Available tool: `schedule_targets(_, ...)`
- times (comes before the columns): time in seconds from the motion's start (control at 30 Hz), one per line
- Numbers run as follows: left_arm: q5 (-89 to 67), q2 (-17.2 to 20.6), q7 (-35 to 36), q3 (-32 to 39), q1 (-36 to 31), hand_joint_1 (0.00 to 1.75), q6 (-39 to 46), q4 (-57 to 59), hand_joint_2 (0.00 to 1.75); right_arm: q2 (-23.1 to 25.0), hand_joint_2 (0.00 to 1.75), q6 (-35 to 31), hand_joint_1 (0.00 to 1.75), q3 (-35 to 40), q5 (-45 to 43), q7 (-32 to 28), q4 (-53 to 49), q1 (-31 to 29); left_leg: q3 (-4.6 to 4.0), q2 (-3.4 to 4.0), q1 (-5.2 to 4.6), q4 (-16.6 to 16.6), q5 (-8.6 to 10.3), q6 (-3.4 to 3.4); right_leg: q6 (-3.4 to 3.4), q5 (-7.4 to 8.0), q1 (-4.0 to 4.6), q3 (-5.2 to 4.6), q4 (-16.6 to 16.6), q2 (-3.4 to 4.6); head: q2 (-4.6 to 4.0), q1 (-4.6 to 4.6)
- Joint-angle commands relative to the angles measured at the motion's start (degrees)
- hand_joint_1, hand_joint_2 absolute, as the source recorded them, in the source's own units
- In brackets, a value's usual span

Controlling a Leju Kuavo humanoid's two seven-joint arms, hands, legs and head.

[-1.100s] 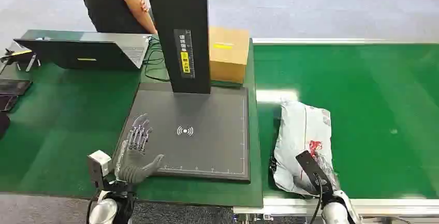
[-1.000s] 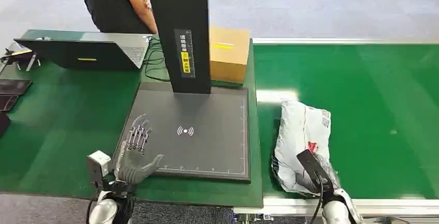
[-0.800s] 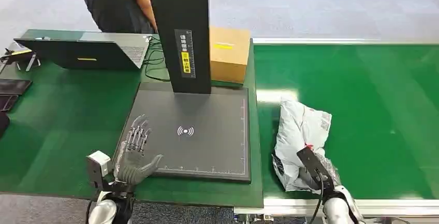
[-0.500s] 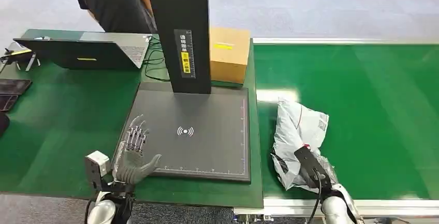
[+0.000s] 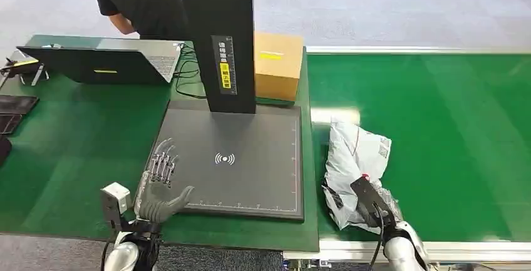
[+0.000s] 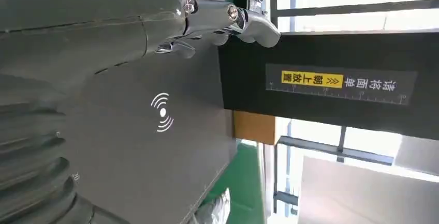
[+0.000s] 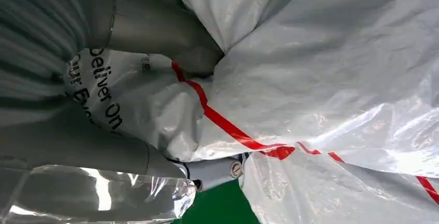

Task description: Moved the parcel from conveyor to table for the left to box.

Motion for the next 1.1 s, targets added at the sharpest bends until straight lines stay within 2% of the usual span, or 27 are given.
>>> schedule_targets(0.03, 0.4, 0.2, 0.6, 0.7, 0.7, 0.00, 0.3, -1.3, 1.75, -1.0, 1.75, -3.0, 1.75, 1.0, -2.4, -0.5, 2.8, 2.3, -0.07, -0.10, 0.06, 0.0, 0.03, -0.07, -0.05, 0.01, 0.05, -0.02, 0.0, -0.11, 0.00, 0.00)
schedule_targets(0.13, 0.5, 0.1, 0.6, 1.4, 1.5, 0.00, 0.4, -2.6, 1.75, 0.1, 1.75, -7.8, 1.75, -0.4, -7.2, -6.7, -2.3, 2.0, -0.21, -0.15, 0.03, 0.0, 0.07, -0.08, -0.06, 0.02, 0.03, -0.15, 0.0, -0.16, 0.00, 0.00)
schedule_targets(0.17, 0.5, -0.1, 0.6, 1.6, 1.5, 0.00, 0.4, -2.7, 1.75, 1.1, 1.75, -8.8, 1.75, -1.8, -12.5, -11.5, -5.1, 2.2, -0.32, -0.19, 0.02, 0.0, 0.11, -0.12, -0.08, 0.04, 0.02, -0.26, 0.0, -0.20, 0.00, 0.00)
schedule_targets(0.2, 0.6, -0.2, 0.6, 1.6, 1.4, 0.00, 0.3, -2.5, 1.75, 1.3, 1.75, -8.8, 1.75, -2.1, -14.7, -12.9, -6.9, 2.4, -0.16, -0.14, 0.01, 0.0, 0.03, -0.05, -0.01, -0.03, 0.01, -0.11, 0.0, -0.13, 0.00, 0.02)
schedule_targets(0.23, 1.0, 0.5, -0.6, 0.7, 0.4, 0.00, -0.2, -0.8, 1.75, 4.3, 1.75, -11.5, 1.75, -6.6, -29.0, -28.0, -12.6, 2.9, -0.35, -0.24, 0.00, 0.0, 0.09, -0.09, -0.04, -0.01, -0.01, -0.28, 0.0, -0.22, 0.00, 0.02)
schedule_targets(0.3, 1.1, 0.8, -1.6, -0.1, -1.1, 0.00, 0.2, 1.5, 1.75, 5.3, 1.75, -12.0, 1.75, -7.3, -33.1, -27.2, -20.0, 4.9, -0.59, -0.36, -0.07, 0.0, 0.11, -0.09, -0.03, -0.02, -0.08, -0.46, 0.2, -0.34, 0.00, 0.00)
schedule_targets(0.4, 1.3, 1.1, -2.0, -0.7, -2.1, 0.00, 0.2, 2.9, 1.75, 6.2, 1.75, -12.5, 1.75, -8.2, -35.4, -28.4, -23.1, 6.0, -0.99, -0.44, -0.15, 0.0, 0.19, 0.02, 0.08, 0.02, -0.15, -0.87, 0.2, -0.40, 0.00, 0.00)
schedule_targets(0.43, 1.3, 1.2, -2.1, -0.9, -2.5, 0.00, 0.2, 3.2, 1.75, 6.6, 1.75, -13.1, 1.75, -8.6, -36.5, -30.9, -23.9, 6.3, -1.00, -0.51, -0.10, 0.0, 0.21, -0.05, 0.04, 0.01, -0.10, -0.86, 0.2, -0.48, 0.00, 0.00)
schedule_targets(0.83, 1.3, 1.2, -2.2, -1.6, -2.8, 0.00, 0.1, 3.1, 1.75, 10.3, 1.75, -21.1, 1.75, -10.6, -39.4, -42.0, -33.8, 7.5, -1.11, -0.32, -0.12, 0.0, 0.13, -0.03, 0.03, -0.02, -0.11, -1.07, 0.2, -0.26, 0.00, 0.00)
schedule_targets(0.93, 1.3, 1.3, -2.2, -1.7, -3.0, 0.00, 0.2, 3.1, 1.75, 9.1, 1.75, -23.0, 1.75, -7.2, -38.5, -42.0, -37.8, 8.4, -1.11, -0.33, -0.10, 0.0, 0.12, -0.07, 0.00, -0.03, -0.09, -1.05, 0.2, -0.29, 0.00, 0.02)
schedule_targets(1.03, 1.3, 1.4, -2.2, -1.5, -3.2, 0.00, 0.2, 2.9, 1.75, 6.3, 1.75, -20.6, 1.75, -1.6, -34.0, -42.0, -36.0, 6.9, -1.14, -0.21, -0.13, 0.0, 0.13, -0.05, 0.01, 0.01, -0.12, -1.12, 0.2, -0.16, 0.00, 0.00)
schedule_targets(1.07, 1.3, 1.5, -2.4, -1.5, -3.3, 0.00, 0.1, 2.7, 1.75, 3.7, 1.75, -18.2, 1.75, 2.5, -29.6, -42.0, -35.2, 6.1, -1.10, -0.19, -0.10, 0.0, 0.12, -0.09, -0.02, 0.01, -0.09, -1.07, 0.2, -0.15, 0.00, 0.00)
schedule_targets(1.1, 1.3, 1.5, -2.4, -1.4, -3.4, 0.00, 0.0, 2.6, 1.75, 4.2, 1.75, -18.7, 1.75, 2.9, -28.6, -42.0, -33.8, 4.7, -1.15, -0.09, -0.11, 0.0, 0.12, -0.04, 0.02, 0.05, -0.09, -1.13, 0.2, -0.03, 0.00, 0.02)
